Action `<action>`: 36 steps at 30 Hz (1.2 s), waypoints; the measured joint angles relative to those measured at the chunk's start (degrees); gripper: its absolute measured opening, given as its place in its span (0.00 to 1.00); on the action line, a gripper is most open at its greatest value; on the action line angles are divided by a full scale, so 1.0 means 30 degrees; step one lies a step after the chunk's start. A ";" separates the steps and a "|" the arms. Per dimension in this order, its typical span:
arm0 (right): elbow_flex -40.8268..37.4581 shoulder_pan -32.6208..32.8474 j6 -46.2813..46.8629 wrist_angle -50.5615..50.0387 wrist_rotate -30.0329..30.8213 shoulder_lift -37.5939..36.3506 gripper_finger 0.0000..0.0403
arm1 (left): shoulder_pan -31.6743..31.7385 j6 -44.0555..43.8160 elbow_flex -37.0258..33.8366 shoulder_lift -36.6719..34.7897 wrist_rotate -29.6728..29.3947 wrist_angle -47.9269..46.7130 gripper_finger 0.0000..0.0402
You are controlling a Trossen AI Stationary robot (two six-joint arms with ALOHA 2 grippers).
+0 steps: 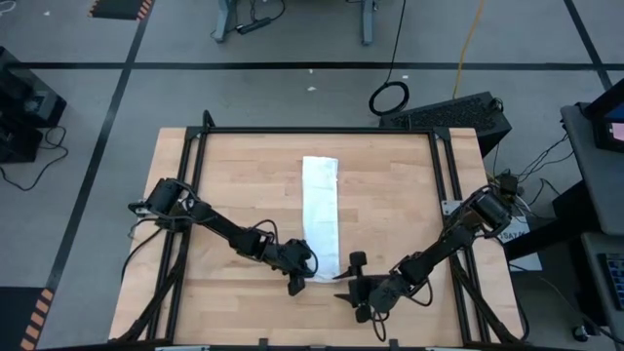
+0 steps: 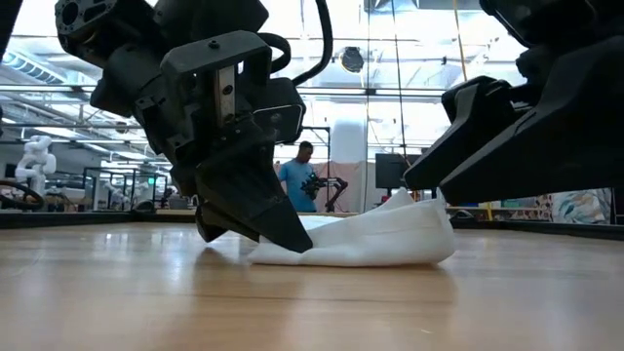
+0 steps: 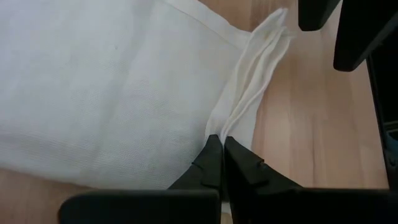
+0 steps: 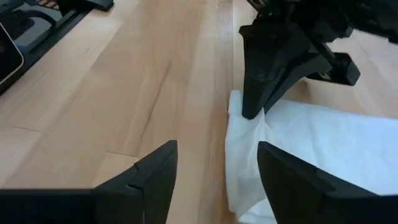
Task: Roll napkin
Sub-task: Roll the white table napkin
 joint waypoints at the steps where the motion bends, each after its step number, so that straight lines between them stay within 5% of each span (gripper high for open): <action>1: 0.0000 0.0001 0.0214 -0.0102 -0.0058 0.0000 0.54 | 0.0000 0.0000 0.0000 0.0000 0.0000 -0.0002 0.02; 21: 0.0000 0.0005 -0.2376 -0.0817 -0.0455 0.0000 0.61 | -0.0058 -0.0648 -0.0022 0.0015 -0.0080 -0.0007 0.02; 36: 0.0000 0.1164 -0.0834 -0.1298 0.0254 0.0000 0.61 | -0.0109 -0.0970 -0.0022 0.0029 -0.0571 -0.0007 0.02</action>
